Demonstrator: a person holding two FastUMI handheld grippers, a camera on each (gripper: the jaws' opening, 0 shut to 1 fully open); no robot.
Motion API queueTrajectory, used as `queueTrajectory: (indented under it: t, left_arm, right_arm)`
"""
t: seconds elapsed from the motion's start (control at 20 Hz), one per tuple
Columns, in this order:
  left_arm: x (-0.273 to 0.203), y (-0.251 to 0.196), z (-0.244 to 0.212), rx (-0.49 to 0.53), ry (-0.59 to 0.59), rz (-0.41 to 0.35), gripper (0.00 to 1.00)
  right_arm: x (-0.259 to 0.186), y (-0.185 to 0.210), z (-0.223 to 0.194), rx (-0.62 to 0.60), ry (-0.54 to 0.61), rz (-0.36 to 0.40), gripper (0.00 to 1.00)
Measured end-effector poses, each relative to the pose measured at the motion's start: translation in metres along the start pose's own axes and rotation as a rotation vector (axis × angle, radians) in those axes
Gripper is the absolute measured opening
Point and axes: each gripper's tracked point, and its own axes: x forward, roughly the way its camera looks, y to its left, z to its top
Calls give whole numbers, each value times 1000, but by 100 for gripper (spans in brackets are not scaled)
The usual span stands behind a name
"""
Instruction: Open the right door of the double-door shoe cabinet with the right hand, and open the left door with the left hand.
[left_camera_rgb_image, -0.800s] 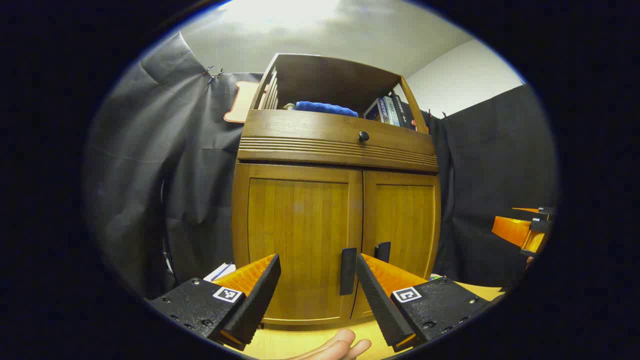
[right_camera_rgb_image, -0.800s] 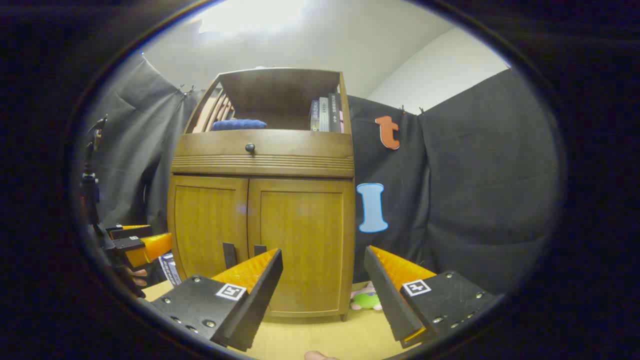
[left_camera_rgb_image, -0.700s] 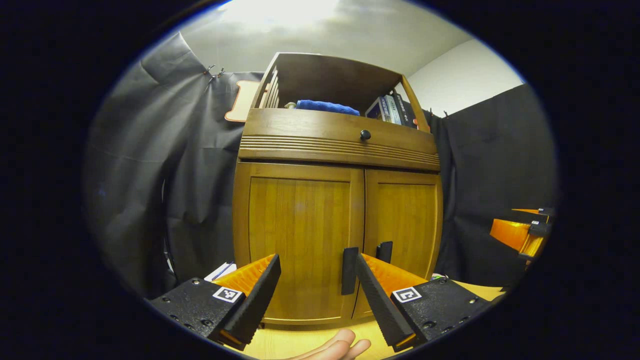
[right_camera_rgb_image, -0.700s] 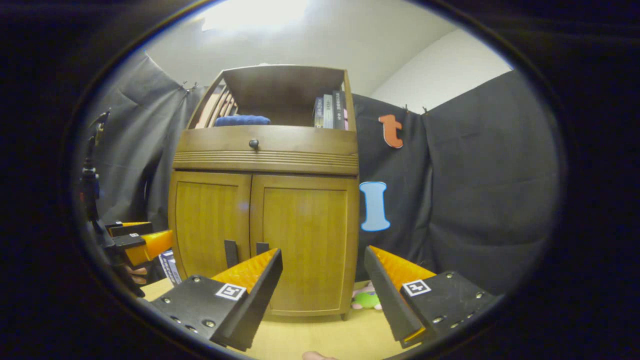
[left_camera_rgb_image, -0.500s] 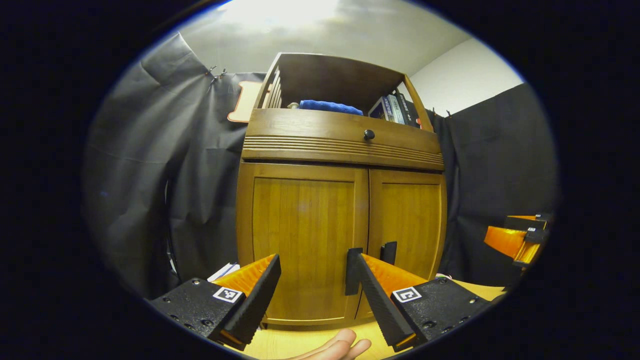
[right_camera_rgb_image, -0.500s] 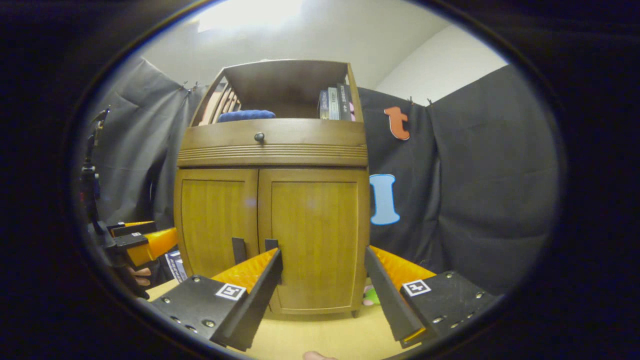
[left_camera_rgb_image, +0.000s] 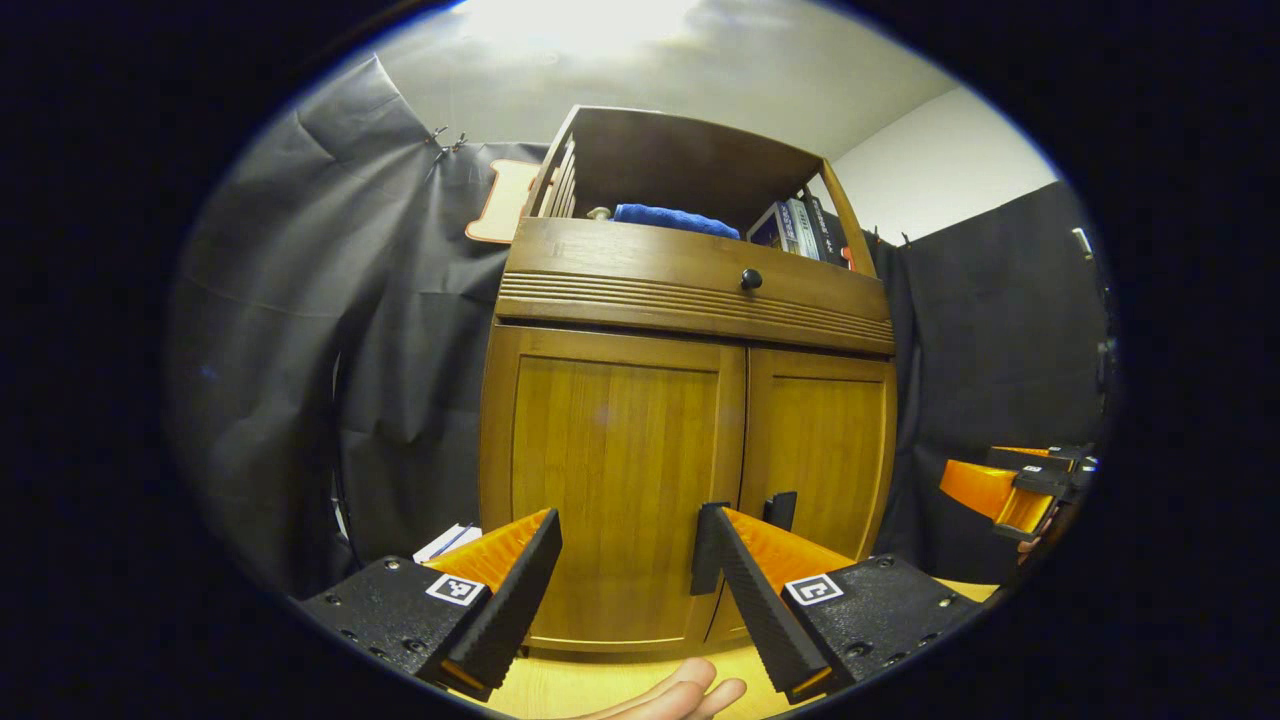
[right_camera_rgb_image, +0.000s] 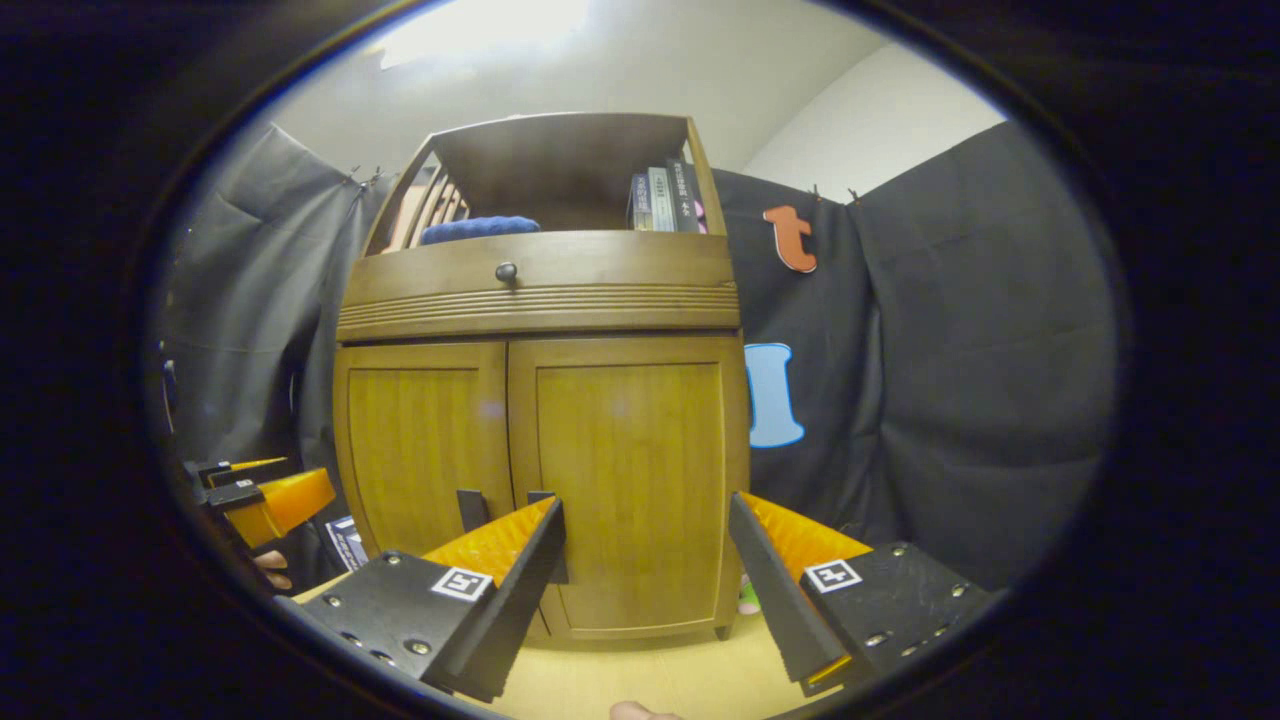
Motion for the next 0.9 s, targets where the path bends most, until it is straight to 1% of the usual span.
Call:
queueTrajectory:
  t: [0.2,0.35,0.4,0.45,0.5,0.55,0.65,0.7,0.75,0.8,0.9]
  left_arm:
    - [3,3,-4,6,14,-1,89]
    - [7,11,-8,-11,36,11,89]
    - [8,15,-8,-16,40,17,89]
    - [8,18,-9,-21,43,24,89]
    - [9,20,-8,-25,42,25,89]
    - [9,21,-6,-24,37,19,89]
    - [8,24,-2,-25,30,19,89]
    - [7,25,0,-31,26,22,98]
    - [7,28,1,-37,25,27,98]
    - [7,28,1,-41,22,27,94]
    - [6,25,3,-40,22,9,94]
  right_arm:
    - [21,20,-7,-43,14,35,98]
    - [39,40,-20,-19,42,65,98]
    - [45,46,-28,-33,60,70,100]
    - [53,48,-33,-79,64,56,98]
    - [59,47,-37,-116,70,44,98]
    - [67,52,-45,-121,85,47,98]
    - [80,70,-69,-88,125,91,98]
    - [86,75,-75,-83,140,99,98]
    - [95,81,-82,-88,155,116,98]
    - [101,85,-89,-92,172,132,98]
    - [113,94,-102,-91,188,147,98]
